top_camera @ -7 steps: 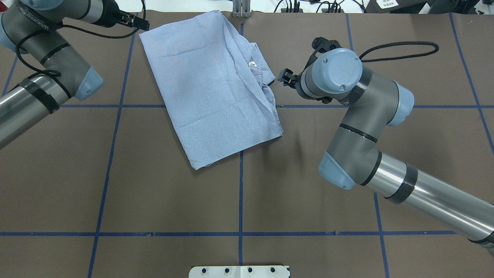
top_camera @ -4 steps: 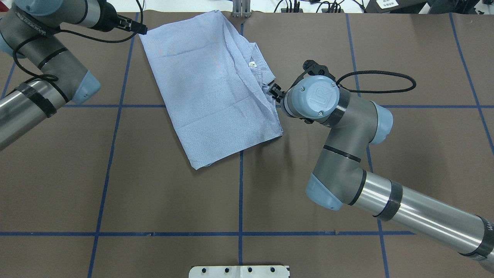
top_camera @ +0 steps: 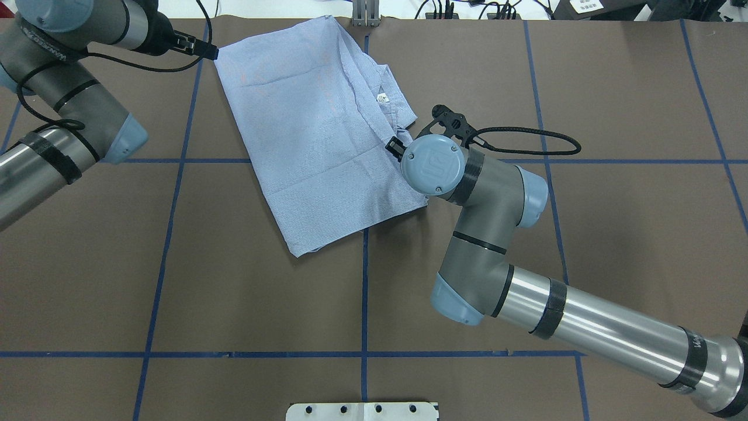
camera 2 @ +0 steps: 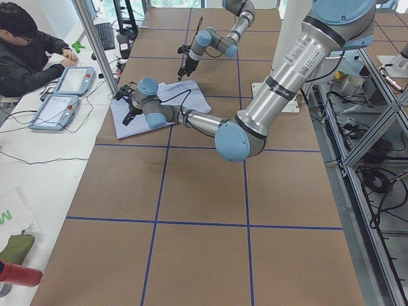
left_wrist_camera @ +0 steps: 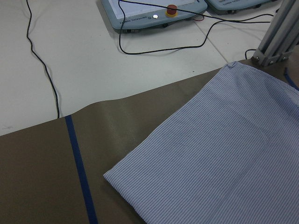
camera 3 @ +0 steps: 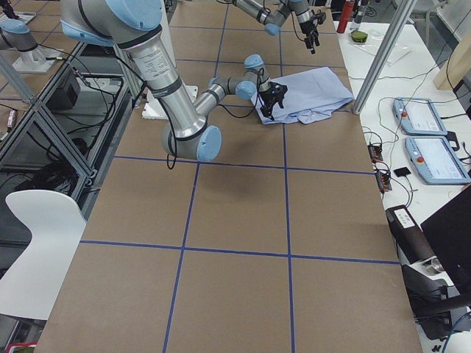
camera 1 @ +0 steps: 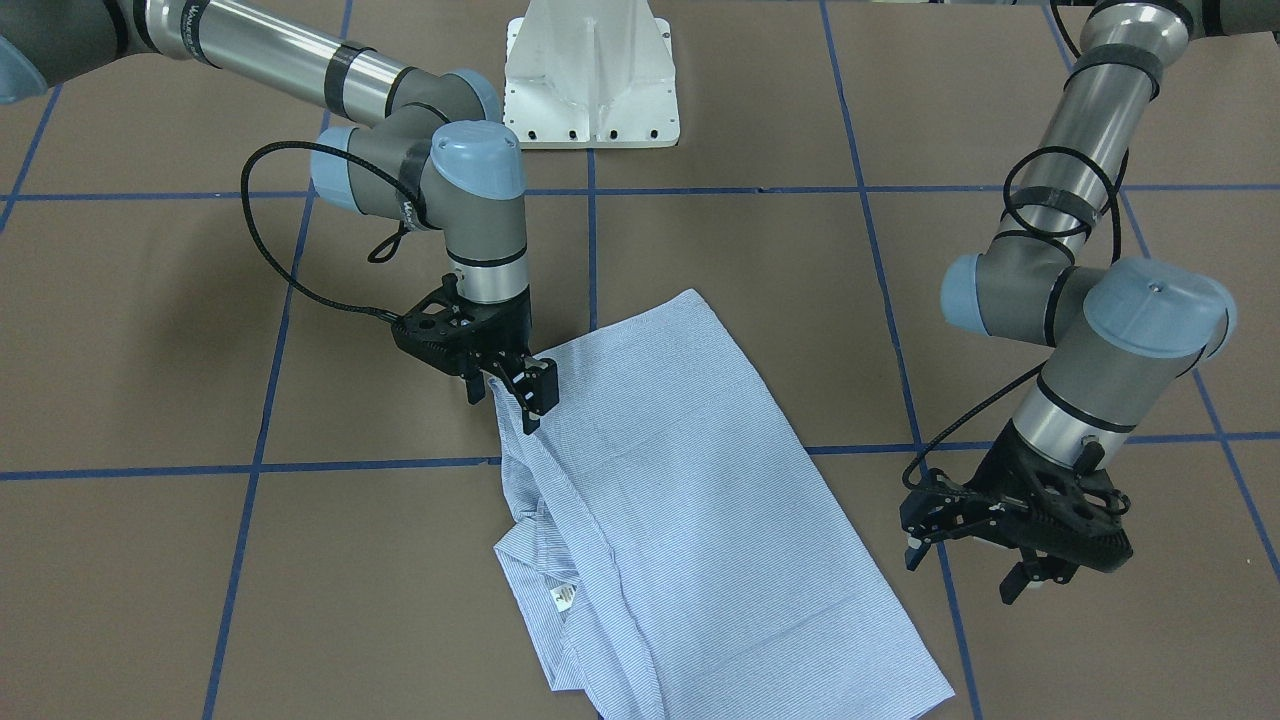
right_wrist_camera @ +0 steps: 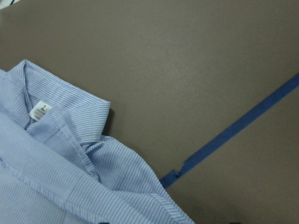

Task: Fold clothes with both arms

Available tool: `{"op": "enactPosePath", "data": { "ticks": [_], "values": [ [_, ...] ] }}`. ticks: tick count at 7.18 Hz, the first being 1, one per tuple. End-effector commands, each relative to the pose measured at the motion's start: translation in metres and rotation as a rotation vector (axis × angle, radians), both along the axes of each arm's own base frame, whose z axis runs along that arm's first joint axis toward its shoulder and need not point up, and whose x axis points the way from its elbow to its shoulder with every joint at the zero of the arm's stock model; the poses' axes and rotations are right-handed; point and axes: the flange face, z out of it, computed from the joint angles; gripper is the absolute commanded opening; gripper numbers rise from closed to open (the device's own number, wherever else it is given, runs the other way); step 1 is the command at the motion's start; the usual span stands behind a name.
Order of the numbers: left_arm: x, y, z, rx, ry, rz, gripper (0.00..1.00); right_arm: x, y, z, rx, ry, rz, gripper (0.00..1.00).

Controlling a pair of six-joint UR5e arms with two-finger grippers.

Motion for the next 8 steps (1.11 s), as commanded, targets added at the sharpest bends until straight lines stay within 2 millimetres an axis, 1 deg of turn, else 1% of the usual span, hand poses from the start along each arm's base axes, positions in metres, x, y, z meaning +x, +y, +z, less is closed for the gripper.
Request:
{"op": "enactPosePath", "data": {
  "ticks": [1,3,4,5,6,7,8],
  "values": [
    [0.000,0.001,0.002,-0.012,0.006,-0.007,1.00,-0.023,0.026,0.008,0.015,0.046,-0.015,0.89],
    [-0.001,0.002,0.007,-0.017,0.002,-0.005,1.00,-0.027,0.032,0.011,0.012,0.064,-0.024,0.88],
    [-0.001,0.002,0.007,-0.017,0.002,-0.005,1.00,-0.025,0.030,0.015,0.027,0.082,-0.030,0.85],
    [-0.001,0.002,0.007,-0.018,0.003,-0.005,1.00,-0.025,0.029,0.017,0.043,0.097,-0.037,0.83],
    [-0.001,0.002,0.008,-0.019,0.002,-0.005,1.00,-0.023,0.029,0.024,0.058,0.122,-0.056,0.83],
    [-0.002,0.003,0.010,-0.020,-0.001,-0.006,1.00,-0.023,0.029,0.026,0.063,0.127,-0.054,0.82],
    [-0.002,0.003,0.011,-0.020,-0.001,-0.006,1.00,-0.023,0.029,0.023,0.065,0.123,-0.054,0.71]
  ]
}}
